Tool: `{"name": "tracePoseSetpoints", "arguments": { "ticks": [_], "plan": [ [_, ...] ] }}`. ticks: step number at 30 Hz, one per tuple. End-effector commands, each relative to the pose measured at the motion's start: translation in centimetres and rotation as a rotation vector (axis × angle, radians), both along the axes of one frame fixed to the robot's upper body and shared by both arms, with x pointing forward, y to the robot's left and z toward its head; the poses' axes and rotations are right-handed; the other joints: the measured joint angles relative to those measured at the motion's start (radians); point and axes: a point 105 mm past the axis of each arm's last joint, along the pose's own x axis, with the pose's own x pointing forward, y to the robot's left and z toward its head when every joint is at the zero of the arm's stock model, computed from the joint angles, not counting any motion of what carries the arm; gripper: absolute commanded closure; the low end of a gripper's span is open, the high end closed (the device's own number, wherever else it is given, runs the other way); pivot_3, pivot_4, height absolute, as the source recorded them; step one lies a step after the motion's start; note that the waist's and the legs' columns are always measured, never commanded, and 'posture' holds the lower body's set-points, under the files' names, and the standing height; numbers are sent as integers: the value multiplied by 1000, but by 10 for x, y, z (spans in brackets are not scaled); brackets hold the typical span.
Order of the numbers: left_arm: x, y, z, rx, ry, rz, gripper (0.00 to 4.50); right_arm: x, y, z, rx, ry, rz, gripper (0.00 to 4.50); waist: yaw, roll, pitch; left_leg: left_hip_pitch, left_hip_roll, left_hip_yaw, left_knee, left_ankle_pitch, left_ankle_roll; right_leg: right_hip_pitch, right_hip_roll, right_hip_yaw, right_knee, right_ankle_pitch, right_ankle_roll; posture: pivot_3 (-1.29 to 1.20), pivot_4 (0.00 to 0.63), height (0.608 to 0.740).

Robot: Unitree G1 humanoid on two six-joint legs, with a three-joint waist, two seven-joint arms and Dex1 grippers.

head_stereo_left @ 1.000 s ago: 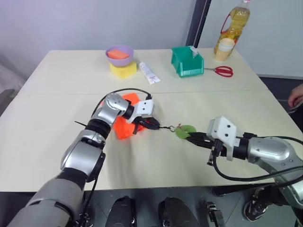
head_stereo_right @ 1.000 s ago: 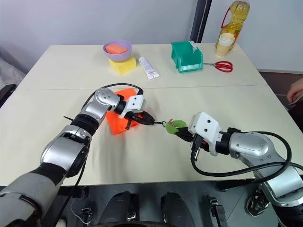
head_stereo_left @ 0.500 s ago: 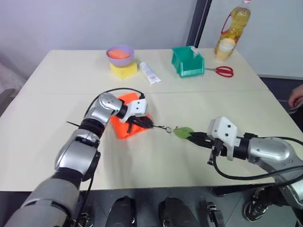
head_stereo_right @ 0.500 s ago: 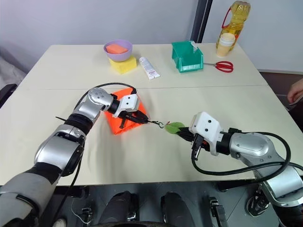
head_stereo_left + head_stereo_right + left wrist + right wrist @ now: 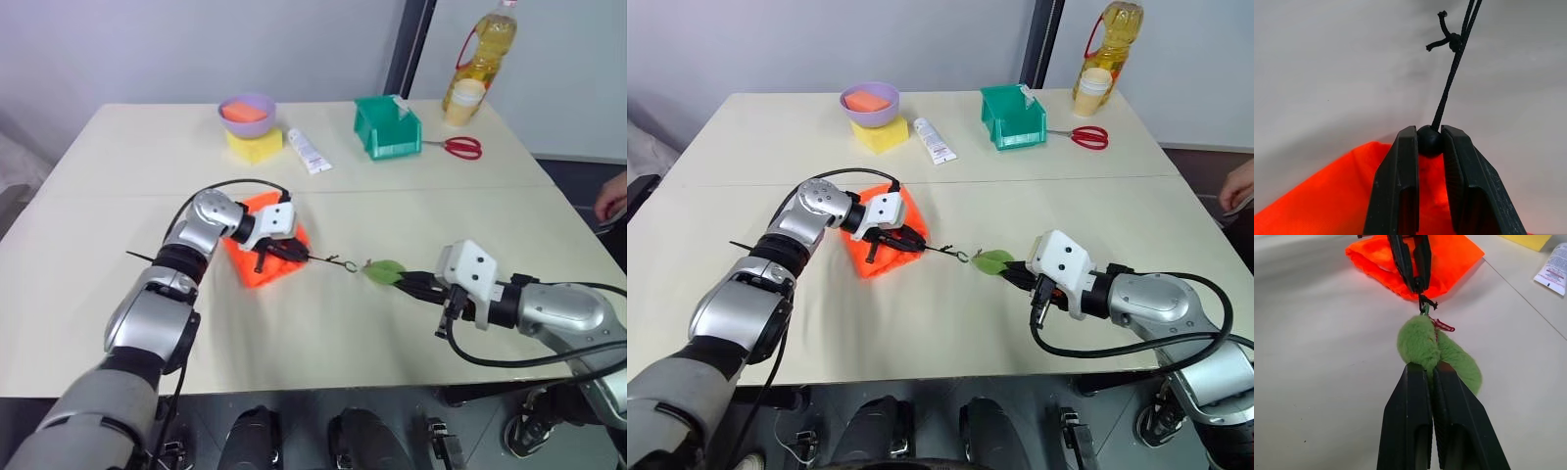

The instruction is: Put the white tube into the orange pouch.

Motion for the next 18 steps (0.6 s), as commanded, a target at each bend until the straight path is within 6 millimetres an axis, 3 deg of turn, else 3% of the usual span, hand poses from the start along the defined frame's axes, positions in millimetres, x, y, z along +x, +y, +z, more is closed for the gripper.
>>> {"name": "tracePoseSetpoints", "arguments": {
  "ticks": [1,3,8,9,13,18],
  "plan": [
    [2,15,11,-76,65,66,3809,1,-2,15,-9,-73,-8,4500,0,0,0,0,0,0,0,0,0,0,0,0,0,0,0,0,150,740],
    [-1,15,16,-129,127,65,2963,0,3,13,3,-70,3,4500,-4,0,0,0,0,0,0,0,0,0,0,0,0,0,0,0,150,740],
    [5,26,35,-282,199,188,308,1,12,13,34,-80,12,4500,-2,0,0,0,0,0,0,0,-1,0,0,0,0,0,0,0,150,740],
    [6,28,37,-297,212,201,29,2,13,13,38,-82,10,4500,-1,0,0,0,0,0,0,0,-1,0,0,0,0,0,0,0,150,740],
    [13,60,58,-462,243,364,29,6,18,10,66,-88,1,4500,-6,0,0,0,0,0,0,0,-1,0,0,0,0,0,0,0,150,740],
    [12,75,55,-470,182,433,29,7,18,12,100,-84,1,4500,0,0,0,0,0,0,0,1,-1,0,-1,0,0,0,0,0,150,740]
  ]
}}
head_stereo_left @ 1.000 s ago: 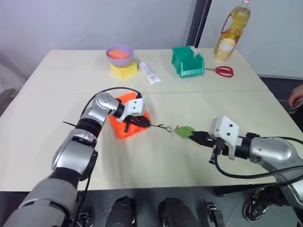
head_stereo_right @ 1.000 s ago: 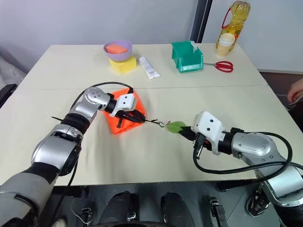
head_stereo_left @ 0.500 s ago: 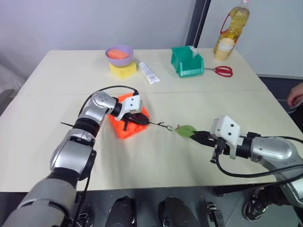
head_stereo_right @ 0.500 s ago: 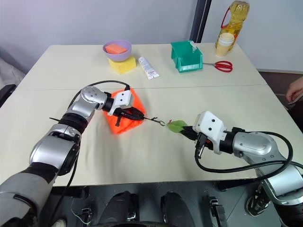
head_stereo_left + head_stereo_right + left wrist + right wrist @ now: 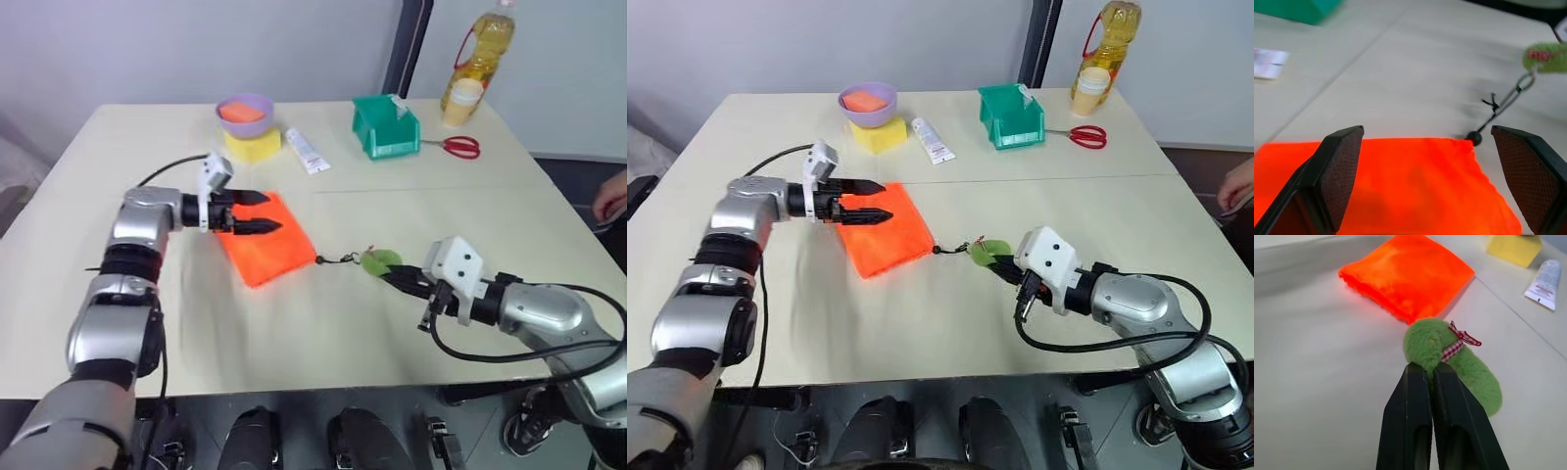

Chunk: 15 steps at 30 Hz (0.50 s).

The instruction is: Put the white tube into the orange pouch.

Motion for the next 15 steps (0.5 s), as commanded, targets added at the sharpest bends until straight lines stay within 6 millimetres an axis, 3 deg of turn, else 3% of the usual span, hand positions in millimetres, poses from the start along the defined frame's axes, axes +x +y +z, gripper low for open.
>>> {"name": "tracePoseSetpoints", "arguments": {
  "ticks": [1,5,11,15],
  "plan": [
    [0,4,7,-7,-64,40,29,-1,1,10,18,-40,15,4500,4,0,0,0,0,0,0,0,0,0,0,0,0,0,0,0,150,740],
    [-8,3,-2,14,-67,39,29,-17,4,10,23,7,91,4500,6,0,0,0,0,0,0,0,0,1,-1,0,0,0,0,0,150,740],
    [-19,-1,-16,52,-51,15,29,-46,25,8,33,85,246,4500,-2,0,0,0,0,0,0,0,1,1,0,0,0,0,0,0,150,740],
    [-25,-5,-22,86,-47,-12,29,-54,22,-2,-43,135,256,4500,2,0,0,1,0,0,0,-1,2,1,0,0,0,0,0,0,150,740]
  ]
}}
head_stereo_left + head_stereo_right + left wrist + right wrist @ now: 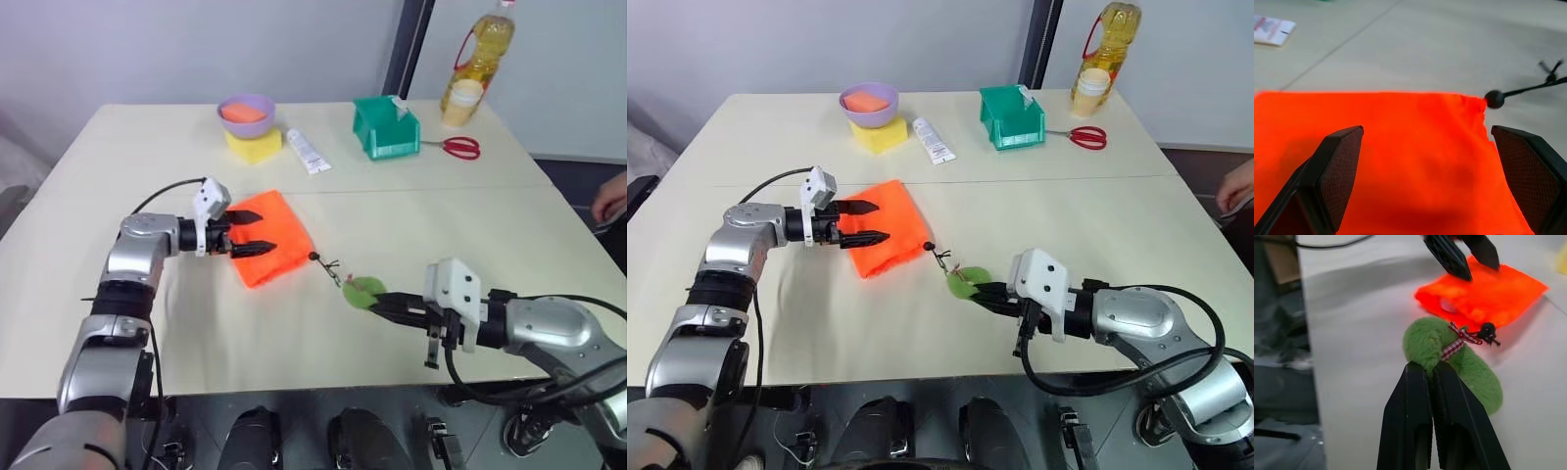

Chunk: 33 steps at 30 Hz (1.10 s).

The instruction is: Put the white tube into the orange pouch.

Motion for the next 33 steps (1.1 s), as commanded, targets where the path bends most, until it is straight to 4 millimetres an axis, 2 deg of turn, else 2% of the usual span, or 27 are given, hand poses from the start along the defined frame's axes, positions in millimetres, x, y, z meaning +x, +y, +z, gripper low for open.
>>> {"name": "tracePoseSetpoints", "arguments": {
  "ticks": [1,7,9,15,23,33],
  "plan": [
    [-4,-2,8,26,-40,-30,29,-9,-4,-6,-90,8,17,4500,3,0,0,0,0,0,0,0,0,0,0,0,0,0,0,0,150,740],
    [-8,-5,4,52,-37,-63,29,-1,-20,-12,-155,-1,-69,4500,3,0,0,0,0,0,0,0,1,0,0,0,0,0,0,0,150,740],
    [-10,-6,2,64,-35,-75,29,9,-28,-11,-173,-38,-129,4500,3,0,0,0,0,0,0,0,0,0,0,0,0,0,0,0,150,740],
    [-15,-13,-5,75,-28,-112,29,48,-69,-7,-263,-174,-382,4500,2,0,0,0,0,0,0,0,-1,0,0,0,0,0,0,0,150,740],
    [-21,-25,-6,66,-38,-142,29,82,-101,2,-287,-292,-616,4500,2,0,0,0,0,1,0,1,-2,0,0,0,0,0,0,0,150,740],
    [-14,-39,0,44,-104,-140,29,86,-100,-3,-269,-282,-630,4500,4,0,0,0,0,1,0,1,-1,0,0,0,-1,0,0,0,150,740]
  ]
}}
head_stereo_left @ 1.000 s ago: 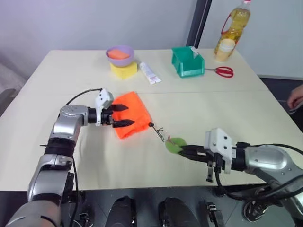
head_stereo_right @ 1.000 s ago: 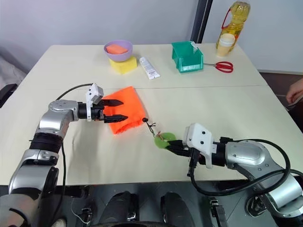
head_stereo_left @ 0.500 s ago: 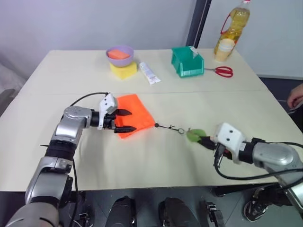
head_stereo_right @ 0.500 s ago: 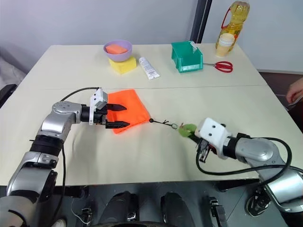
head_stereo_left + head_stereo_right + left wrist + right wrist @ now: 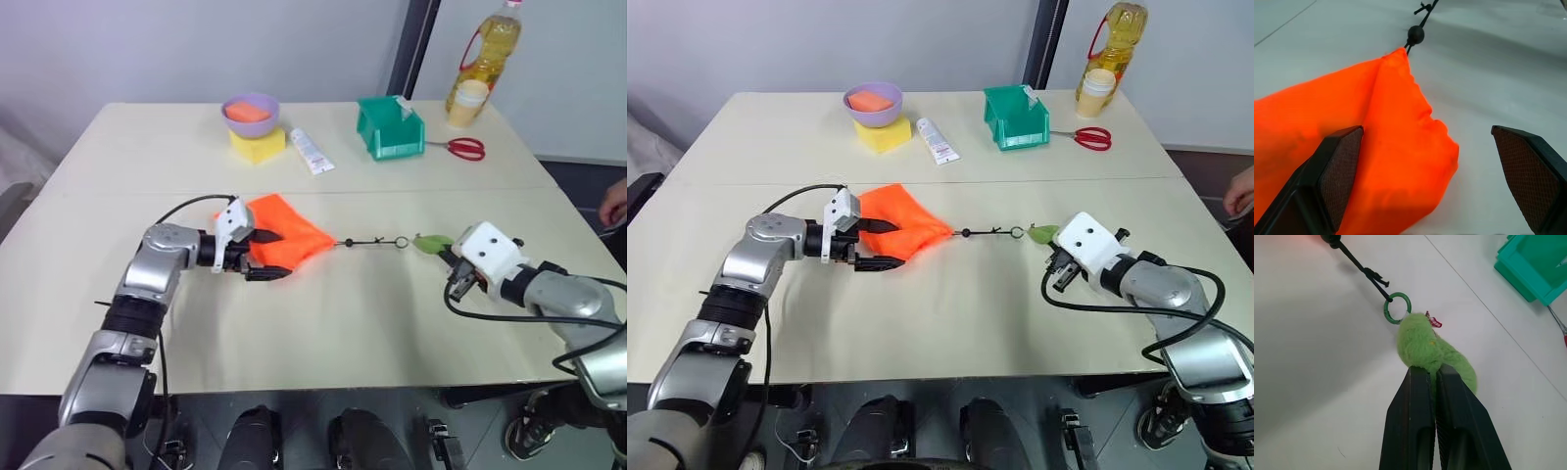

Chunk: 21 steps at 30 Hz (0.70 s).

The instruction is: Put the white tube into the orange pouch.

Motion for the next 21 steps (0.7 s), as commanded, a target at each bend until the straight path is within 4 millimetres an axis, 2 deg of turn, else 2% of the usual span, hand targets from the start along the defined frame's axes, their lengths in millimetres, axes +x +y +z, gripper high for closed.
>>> {"name": "tracePoseSetpoints", "arguments": {
  "ticks": [1,6,12,16,21],
  "plan": [
    [7,-12,16,-18,-97,-15,29,3,1,8,-4,-40,-3,4500,0,0,0,0,0,0,0,0,0,0,0,0,0,0,0,0,150,740],
    [17,-37,28,-19,-138,-65,29,1,13,10,5,-53,64,4500,1,0,0,0,0,0,0,0,1,0,0,0,0,0,0,0,150,740],
    [31,-56,33,-35,-56,-36,29,2,24,25,28,-123,105,4500,-7,0,0,0,0,0,0,0,0,0,1,1,0,0,0,0,150,740],
    [15,-67,40,-169,108,-61,29,1,23,28,25,-134,102,4500,-6,0,0,0,0,0,-1,0,-1,-1,1,1,0,0,0,0,150,740],
    [-8,-62,21,-239,283,9,29,0,25,32,27,-157,108,4500,-8,1,0,0,0,0,-1,1,-1,-1,1,1,0,0,0,0,150,740]
  ]
}}
